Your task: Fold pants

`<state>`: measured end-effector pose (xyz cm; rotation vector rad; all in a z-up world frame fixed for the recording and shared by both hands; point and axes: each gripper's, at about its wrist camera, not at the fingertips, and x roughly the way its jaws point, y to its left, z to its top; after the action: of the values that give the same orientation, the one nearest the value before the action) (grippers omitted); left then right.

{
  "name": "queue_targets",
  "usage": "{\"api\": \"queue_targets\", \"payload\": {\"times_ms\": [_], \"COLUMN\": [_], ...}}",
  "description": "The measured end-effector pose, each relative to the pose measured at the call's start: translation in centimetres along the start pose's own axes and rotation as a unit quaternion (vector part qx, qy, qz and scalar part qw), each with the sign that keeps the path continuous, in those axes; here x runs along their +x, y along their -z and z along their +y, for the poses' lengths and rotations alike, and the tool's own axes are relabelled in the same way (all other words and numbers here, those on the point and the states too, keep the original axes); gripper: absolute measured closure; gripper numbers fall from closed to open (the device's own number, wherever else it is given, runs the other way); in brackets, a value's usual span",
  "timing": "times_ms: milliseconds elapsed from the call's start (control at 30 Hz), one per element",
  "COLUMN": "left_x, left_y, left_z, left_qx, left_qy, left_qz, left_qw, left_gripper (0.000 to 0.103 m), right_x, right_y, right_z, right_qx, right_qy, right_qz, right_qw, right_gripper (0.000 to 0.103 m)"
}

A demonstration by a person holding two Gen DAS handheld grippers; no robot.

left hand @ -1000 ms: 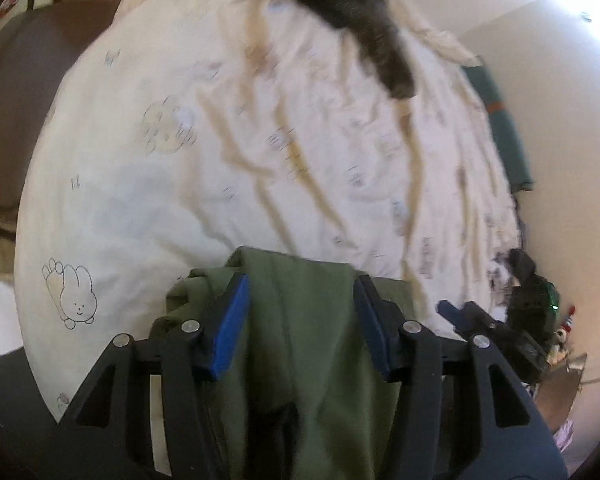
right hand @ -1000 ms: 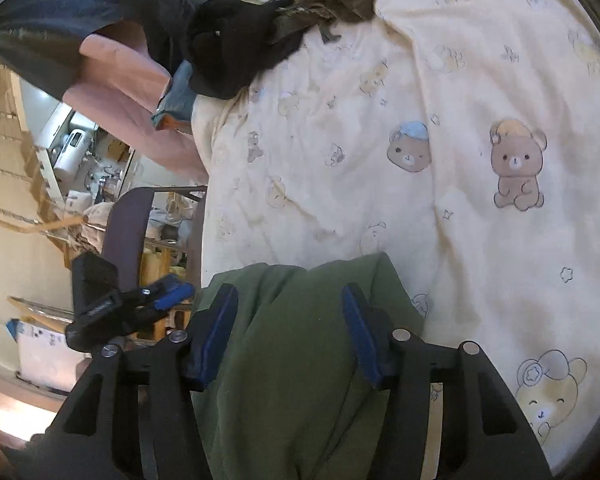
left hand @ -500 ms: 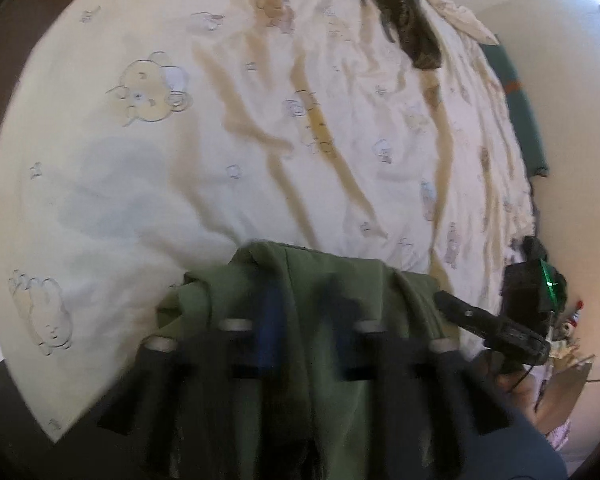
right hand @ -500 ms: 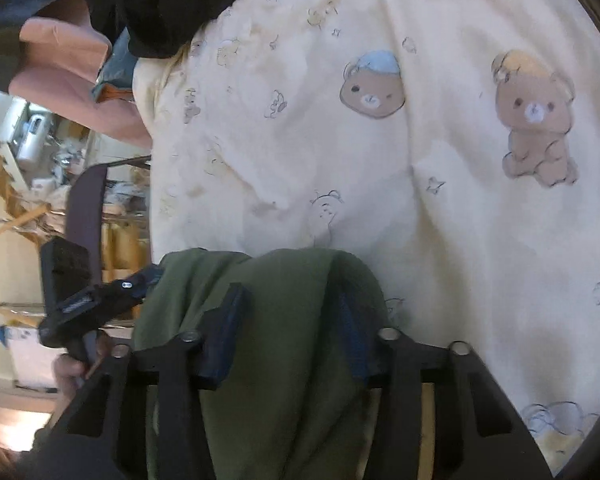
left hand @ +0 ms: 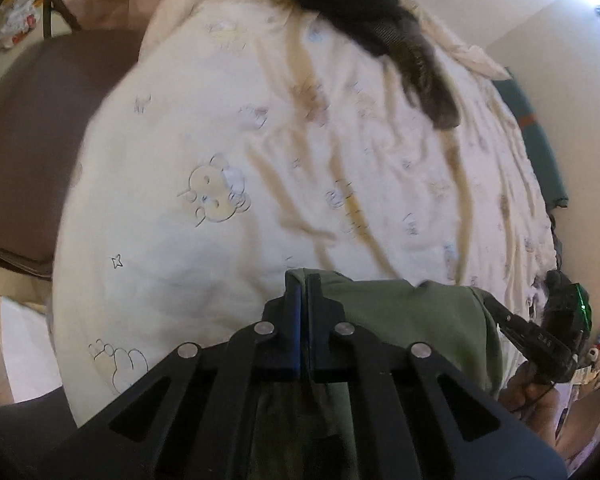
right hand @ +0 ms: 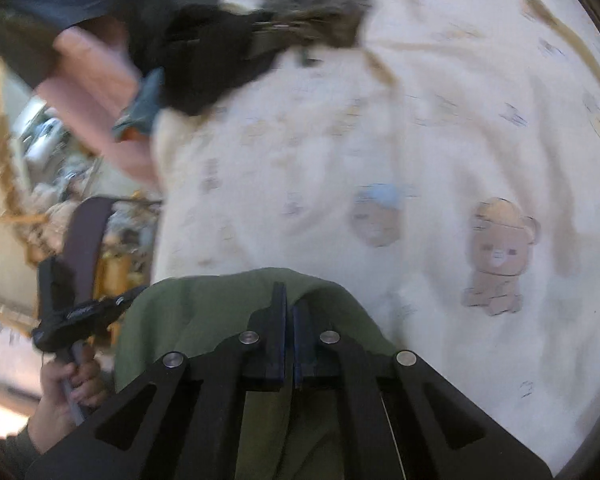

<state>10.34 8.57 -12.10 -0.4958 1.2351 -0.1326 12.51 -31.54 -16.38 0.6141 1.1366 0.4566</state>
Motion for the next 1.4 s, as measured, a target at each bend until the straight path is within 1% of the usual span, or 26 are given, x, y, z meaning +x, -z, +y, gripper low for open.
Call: {"api": "queue_targets", "payload": {"times_ms": [67,100,167,200,233,267,300,367,467,533,567,600,633,700,800,900,933,967,1000,1033,1067,1167,1233,1267,1333,1400], "left_x": [1.0,1.1,0.6,0.4,0.1,-0.2,-1.2,-3.3,-5.5,-6.5,-6.6,-6.5,-6.1,-5.0,-3.8,-3.2,-3.1,-2.9,-2.8,-2.7,-2.9,-4.4,-6.3,-6.5,-5.5,-5.1], "left_y": [0.2,0.2,0.3,0.3,0.4,0.6,1.0,2.1,3.9,5.4,6.1,6.8,7.6,8.6,9.4,9.9,10.1,10.2,10.2,10.3,10.4,10.3,9.7,9.3,8.9,9.5], "left_z": [-0.4,-0.6,-0.7,-0.7,-0.6,-0.5,-0.3,-0.4,-1.2,-2.2,-2.6,-3.0,-3.3,-3.8,-4.4,-4.7,-5.0,-5.2,-5.3,-5.3,-5.1,-4.5,-3.1,-2.2,-0.5,-1.3], "left_qx": [0.018,0.026,0.013,0.006,-0.001,-0.005,-0.010,-0.009,-0.004,0.013,0.021,0.029,0.029,0.032,0.044,0.051,0.061,0.072,0.077,0.084,0.085,0.094,0.092,0.081,0.054,0.068], "left_qy": [-0.032,-0.036,-0.019,-0.009,-0.001,-0.005,-0.012,-0.005,0.030,0.035,0.035,0.034,0.037,0.046,0.025,0.022,0.017,0.010,0.003,-0.003,-0.004,-0.012,-0.041,-0.049,-0.045,-0.048], "left_qz": [0.002,0.000,-0.008,-0.006,0.002,0.009,0.004,-0.019,-0.020,-0.025,-0.022,-0.014,-0.002,0.015,0.021,0.026,0.024,0.024,0.024,0.026,0.023,0.017,-0.012,-0.013,0.017,0.022], "left_qw": [0.9993,0.9990,0.9997,0.9999,1.0000,0.9999,0.9999,0.9998,0.9993,0.9990,0.9989,0.9989,0.9989,0.9983,0.9985,0.9981,0.9977,0.9971,0.9967,0.9962,0.9961,0.9954,0.9949,0.9955,0.9974,0.9963], "left_gripper": [0.102,0.101,0.098,0.095,0.089,0.067,0.058,0.058,0.058,0.060,0.060,0.061,0.062,0.070,0.072,0.072,0.075,0.090,0.099,0.099,0.101,0.103,0.103,0.103,0.103,0.102], "right_x": [1.2,1.4,0.7,0.2,-0.4,-1.0,-1.7,-3.1,-5.6,-6.4,-6.8,-6.9,-7.0,-7.5,-7.3,-4.8,-4.1,-3.1,-2.1,-1.7,-1.3,-2.6,-4.4,-5.0,-4.1,-3.0], "right_y": [0.0,0.1,0.2,0.2,0.4,0.6,0.8,1.3,2.4,3.2,4.0,4.5,5.0,6.0,6.6,7.2,7.4,7.7,8.1,8.2,8.4,8.3,8.0,7.8,7.6,7.7], "right_z": [-0.5,-0.2,-0.2,-0.6,-0.8,-0.9,-0.9,-0.1,0.7,1.0,1.1,1.2,1.2,1.7,2.1,1.7,1.7,1.8,2.2,2.6,3.4,4.8,4.8,4.4,3.0,3.1], "right_qx": [0.007,-0.003,0.002,0.020,0.035,0.045,0.045,0.036,0.040,0.044,0.047,0.053,0.058,0.055,0.055,0.068,0.068,0.067,0.062,0.051,0.028,-0.012,-0.017,-0.013,0.018,0.009], "right_qy": [0.007,0.017,0.013,0.005,0.002,0.002,-0.002,-0.016,-0.040,-0.051,-0.056,-0.056,-0.058,-0.056,-0.048,-0.028,-0.024,-0.017,-0.018,-0.013,0.007,0.018,0.041,0.061,0.070,0.085], "right_qz": [0.020,0.025,0.016,0.012,0.010,0.009,0.013,0.012,0.010,0.013,0.018,0.021,0.020,0.002,-0.002,0.040,0.052,0.065,0.077,0.081,0.079,0.058,0.033,0.025,0.049,0.062], "right_qw": [1.000,1.000,1.000,1.000,0.999,0.999,0.999,0.999,0.998,0.998,0.997,0.997,0.996,0.997,0.997,0.996,0.996,0.995,0.995,0.995,0.996,0.998,0.998,0.998,0.996,0.994], "right_gripper": [0.101,0.101,0.100,0.093,0.091,0.088,0.088,0.088,0.086,0.069,0.044,0.037,0.037,0.044,0.052,0.055,0.057,0.065,0.084,0.090,0.102,0.102,0.103,0.103,0.103,0.102]}}
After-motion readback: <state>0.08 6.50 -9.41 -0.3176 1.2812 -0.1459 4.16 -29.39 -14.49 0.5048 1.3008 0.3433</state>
